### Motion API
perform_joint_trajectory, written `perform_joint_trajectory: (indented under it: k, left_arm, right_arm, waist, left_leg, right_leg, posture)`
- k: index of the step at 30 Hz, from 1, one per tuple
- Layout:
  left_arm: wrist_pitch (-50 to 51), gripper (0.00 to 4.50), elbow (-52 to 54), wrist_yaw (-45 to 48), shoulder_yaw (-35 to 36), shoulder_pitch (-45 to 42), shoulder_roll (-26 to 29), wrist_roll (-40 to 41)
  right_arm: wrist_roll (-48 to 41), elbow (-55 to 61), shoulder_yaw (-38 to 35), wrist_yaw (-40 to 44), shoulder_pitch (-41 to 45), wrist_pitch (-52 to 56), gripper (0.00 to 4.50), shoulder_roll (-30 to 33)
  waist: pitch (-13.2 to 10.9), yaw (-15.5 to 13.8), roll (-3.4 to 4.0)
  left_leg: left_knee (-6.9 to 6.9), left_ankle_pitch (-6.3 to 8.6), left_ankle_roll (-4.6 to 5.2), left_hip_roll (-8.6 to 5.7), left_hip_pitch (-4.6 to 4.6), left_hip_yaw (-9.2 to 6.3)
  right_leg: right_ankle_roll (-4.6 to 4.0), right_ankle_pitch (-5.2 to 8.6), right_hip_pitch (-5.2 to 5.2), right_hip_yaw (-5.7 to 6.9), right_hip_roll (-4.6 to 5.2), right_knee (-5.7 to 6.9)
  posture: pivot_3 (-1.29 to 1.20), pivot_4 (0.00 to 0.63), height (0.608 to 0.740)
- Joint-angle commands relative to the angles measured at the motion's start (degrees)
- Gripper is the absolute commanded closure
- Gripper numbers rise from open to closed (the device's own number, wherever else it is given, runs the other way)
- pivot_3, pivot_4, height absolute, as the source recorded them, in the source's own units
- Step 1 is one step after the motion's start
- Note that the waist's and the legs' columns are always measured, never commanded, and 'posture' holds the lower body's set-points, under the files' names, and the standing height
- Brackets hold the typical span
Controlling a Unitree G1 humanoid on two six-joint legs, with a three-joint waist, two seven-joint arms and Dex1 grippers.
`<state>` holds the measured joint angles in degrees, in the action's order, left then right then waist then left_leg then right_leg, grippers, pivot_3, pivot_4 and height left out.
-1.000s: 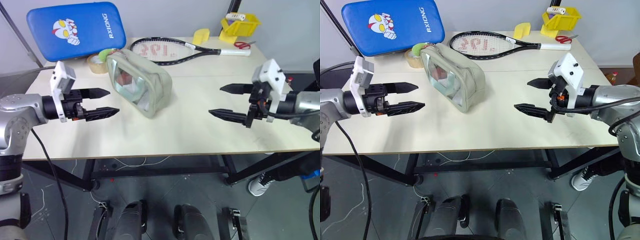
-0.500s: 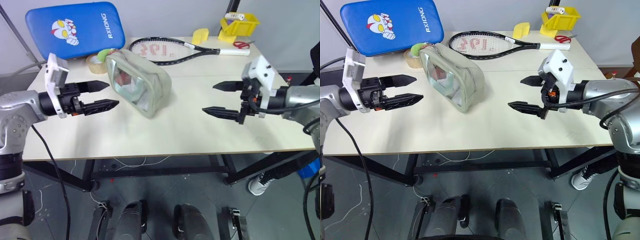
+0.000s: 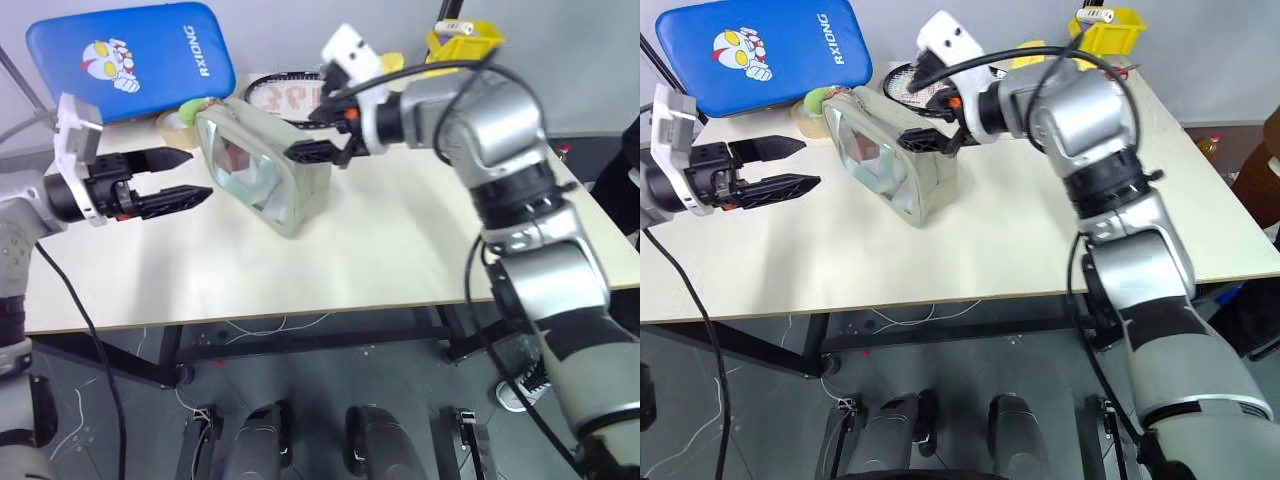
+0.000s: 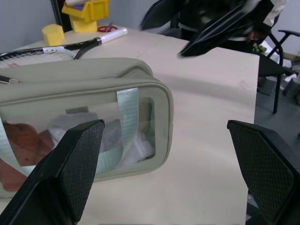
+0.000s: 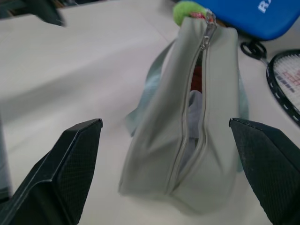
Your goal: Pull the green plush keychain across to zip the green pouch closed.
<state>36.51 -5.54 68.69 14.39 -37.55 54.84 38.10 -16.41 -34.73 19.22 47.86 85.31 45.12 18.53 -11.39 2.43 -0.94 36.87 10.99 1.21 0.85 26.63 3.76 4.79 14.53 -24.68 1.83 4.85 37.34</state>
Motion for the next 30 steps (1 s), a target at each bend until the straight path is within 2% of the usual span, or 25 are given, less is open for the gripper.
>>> perform_joint_trajectory:
  k: [1, 5, 7, 8, 10, 13, 15, 17, 20, 25, 30]
  left_arm:
    - [-1.44, 0.02, 1.31, 0.0, 2.62, -0.1, 1.31, 0.19]
    - [-1.61, 0.02, 1.77, -0.43, 2.77, 0.29, 1.18, 0.31]
    - [-1.88, 0.0, 1.8, -0.84, 2.88, 0.32, 1.08, 0.19]
    - [-1.97, 0.0, 1.83, -1.01, 2.88, 0.33, 1.04, 0.14]
    - [-1.94, 0.0, 1.92, -1.27, 2.87, 0.34, 1.02, 0.21]
    - [-2.13, 0.0, 1.96, -1.39, 2.71, 0.62, 1.35, -0.1]
    - [-2.72, 0.0, 1.57, -1.39, 2.07, 0.35, 1.29, -0.77]
    - [-2.75, 0.0, 1.36, -1.44, 1.52, -0.21, 0.97, -0.98]
    - [-2.86, 0.0, 0.75, -1.34, 0.69, -1.22, 0.53, -1.42]
    - [-3.5, 0.0, -0.26, -0.87, -0.51, -2.04, -0.19, -2.31]
    - [-4.04, 0.0, -0.92, -0.29, -1.55, -2.81, -0.88, -3.05]
  right_arm:
    - [4.51, -15.8, -1.77, -2.63, 7.76, -9.41, 0.0, -7.31]
    - [7.85, -27.87, -3.05, -3.22, 11.73, -14.35, 0.0, -12.29]
    - [10.07, -31.17, -2.6, -2.18, 12.09, -15.79, 0.53, -13.58]
    - [10.95, -32.21, -2.61, -1.98, 12.17, -16.47, 0.84, -13.93]
    - [12.38, -33.93, -3.1, -2.3, 12.42, -17.18, 1.8, -14.44]
    - [12.77, -34.29, -5.04, -1.14, 13.54, -17.52, 3.45, -14.23]
    - [13.09, -33.51, -5.89, 0.84, 14.16, -17.45, 4.36, -13.43]
    - [13.93, -31.33, -5.63, 4.97, 14.09, -18.69, 4.44, -11.75]
    - [15.48, -24.81, -3.16, 16.25, 12.11, -21.89, 4.44, -6.99]
    - [16.54, -11.0, -0.79, 29.78, 4.69, -23.25, 4.44, 3.15]
    - [16.71, 2.79, -0.17, 35.53, -6.49, -25.2, 4.44, 11.69]
  waist:
    - [0.0, 0.17, 0.0]
    - [0.01, -0.08, -0.02]
    - [0.01, -0.09, -0.02]
    - [0.01, -0.06, -0.03]
    - [0.01, 0.04, -0.02]
    - [0.01, 0.16, -0.02]
    - [0.01, 0.15, -0.02]
    - [0.01, 0.12, -0.02]
    - [-0.01, -0.11, -0.02]
    - [0.01, -0.04, -0.05]
    - [0.0, -0.32, -0.04]
  left_leg:
    - [0.01, 0.0, 0.0, 0.02, -0.01, 0.03]
    - [-0.02, 0.0, -0.01, 0.1, -0.02, 0.0]
    - [-0.02, 0.0, -0.02, 0.1, -0.01, -0.02]
    - [-0.01, 0.0, -0.03, 0.09, -0.01, -0.02]
    - [-0.01, 0.0, -0.03, 0.07, -0.02, 0.01]
    - [-0.05, -0.01, -0.06, 0.09, -0.02, 0.0]
    - [-0.08, -0.02, -0.08, 0.1, -0.02, 0.0]
    - [-0.15, -0.04, -0.11, 0.1, -0.01, 0.0]
    - [-0.17, -0.05, -0.11, 0.08, 0.02, 0.01]
    - [-0.09, -0.04, -0.09, 0.07, 0.08, 0.08]
    - [0.12, -0.04, -0.07, 0.1, 0.07, 0.24]
  right_leg:
    - [0.07, -0.04, 0.0, -0.04, -0.06, 0.0]
    - [0.08, -0.04, -0.02, -0.01, -0.16, 0.01]
    - [0.08, -0.04, -0.01, -0.01, -0.15, 0.01]
    - [0.08, -0.04, -0.01, -0.01, -0.14, 0.0]
    - [0.08, -0.04, -0.01, -0.03, -0.12, 0.01]
    - [0.08, -0.05, -0.04, -0.04, -0.12, 0.02]
    - [0.08, -0.05, -0.08, -0.04, -0.14, 0.03]
    - [0.08, -0.05, -0.12, -0.04, -0.15, 0.03]
    - [0.08, -0.05, -0.15, -0.04, -0.15, 0.02]
    - [0.13, -0.07, -0.15, -0.07, -0.16, -0.01]
    - [0.19, -0.08, -0.08, -0.02, -0.19, 0.12]
  posture:
    - [0.0, 0.15, 0.74]
    - [0.0, 0.15, 0.74]
    - [0.0, 0.15, 0.74]
    - [0.0, 0.15, 0.74]
    - [0.0, 0.15, 0.74]
    - [0.0, 0.15, 0.74]
    - [0.0, 0.15, 0.74]
    - [0.0, 0.15, 0.74]
    - [0.0, 0.15, 0.74]
    - [0.0, 0.15, 0.74]
    - [0.0, 0.15, 0.74]
